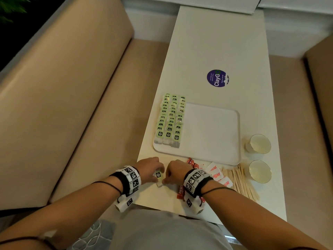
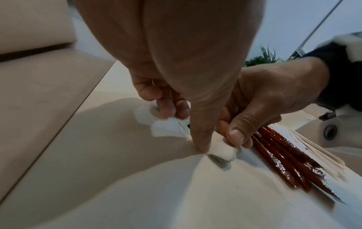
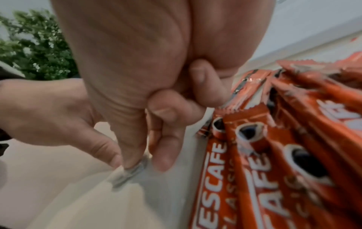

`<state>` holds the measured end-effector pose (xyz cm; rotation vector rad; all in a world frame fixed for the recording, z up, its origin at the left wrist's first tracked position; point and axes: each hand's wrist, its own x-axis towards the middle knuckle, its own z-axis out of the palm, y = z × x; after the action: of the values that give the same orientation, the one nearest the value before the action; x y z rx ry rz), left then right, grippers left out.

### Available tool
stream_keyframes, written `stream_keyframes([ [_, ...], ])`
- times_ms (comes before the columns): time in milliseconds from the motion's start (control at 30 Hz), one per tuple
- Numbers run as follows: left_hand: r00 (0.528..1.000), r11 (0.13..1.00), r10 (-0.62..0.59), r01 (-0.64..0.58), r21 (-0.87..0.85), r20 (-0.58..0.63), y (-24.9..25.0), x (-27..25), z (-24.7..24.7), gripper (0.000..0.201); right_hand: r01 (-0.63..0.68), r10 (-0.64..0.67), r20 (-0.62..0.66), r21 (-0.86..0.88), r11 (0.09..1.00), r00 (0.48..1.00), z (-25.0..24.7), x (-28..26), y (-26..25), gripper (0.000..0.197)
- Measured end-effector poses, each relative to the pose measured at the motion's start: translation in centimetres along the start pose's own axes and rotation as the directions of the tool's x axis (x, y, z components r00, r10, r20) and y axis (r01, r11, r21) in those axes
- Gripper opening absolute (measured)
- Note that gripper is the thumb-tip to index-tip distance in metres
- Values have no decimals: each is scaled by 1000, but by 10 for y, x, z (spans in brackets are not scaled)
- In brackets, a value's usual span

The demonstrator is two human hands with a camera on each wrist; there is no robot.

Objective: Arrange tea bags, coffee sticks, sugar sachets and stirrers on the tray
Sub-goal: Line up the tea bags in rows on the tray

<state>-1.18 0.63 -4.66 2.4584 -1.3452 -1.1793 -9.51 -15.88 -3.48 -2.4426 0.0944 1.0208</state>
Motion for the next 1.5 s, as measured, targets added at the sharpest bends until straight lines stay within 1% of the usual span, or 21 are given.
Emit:
stream_keyframes([
  [133,999,1000,-27,27,4,-32,4,0,2,34,16,-18,-22,-69,997,1000,2,0,-4,36],
  [300,997,995,-70,67,-76,-39,10,1,0,19,29,-31,-58,-33,999,998,7,-3,1,30],
  [400,994,980,-72,55,-193,-81,10,3,-2,13,50,-42,-123,62,997,991,8,-7,7,32],
  [533,980,924,-81,6,-382,-180,11,4,-11,28,58,-19,-219,177,983,976,0,-11,14,22],
  [600,959,887,-119,-14,-462,-256,16,9,-19,28,53,33,-285,287,956,958,-7,-9,18,21],
  [667,926,853,-193,-5,-521,-324,23,15,-29,23,57,93,-353,392,918,931,-15,-5,21,32],
  [700,908,847,-227,7,-531,-351,25,18,-35,22,65,114,-380,428,902,918,-20,-4,23,35],
  [733,893,853,-245,13,-522,-378,27,22,-40,21,76,129,-398,459,885,908,-26,-3,24,34],
  [800,873,879,-255,29,-477,-416,33,27,-50,12,100,143,-418,508,856,897,-35,-2,26,30],
  [867,866,894,-271,64,-444,-421,36,32,-58,1,103,163,-429,533,840,889,-41,-2,28,27],
  [900,863,898,-289,95,-430,-414,36,35,-61,8,98,175,-432,539,837,885,-43,-2,29,27],
  [967,873,917,-306,162,-365,-379,34,42,-66,18,85,206,-431,565,821,879,-44,-1,33,23],
  [1100,908,937,-314,250,-243,-279,23,51,-75,18,46,251,-415,586,809,874,-39,-6,47,24],
  [1200,930,944,-310,278,-175,-196,17,57,-78,19,21,288,-421,593,805,860,-34,-13,60,24],
  [1267,933,945,-316,292,-149,-173,17,60,-77,21,10,316,-430,605,796,846,-31,-17,67,23],
  [1333,919,938,-336,306,-161,-206,17,62,-76,18,2,333,-431,614,789,839,-28,-18,71,22],
  [1433,888,923,-372,323,-210,-270,14,65,-74,3,-1,350,-427,633,774,833,-25,-20,75,21],
  [1500,877,919,-381,322,-229,-293,13,66,-73,7,9,357,-416,661,750,836,-23,-20,76,20],
])
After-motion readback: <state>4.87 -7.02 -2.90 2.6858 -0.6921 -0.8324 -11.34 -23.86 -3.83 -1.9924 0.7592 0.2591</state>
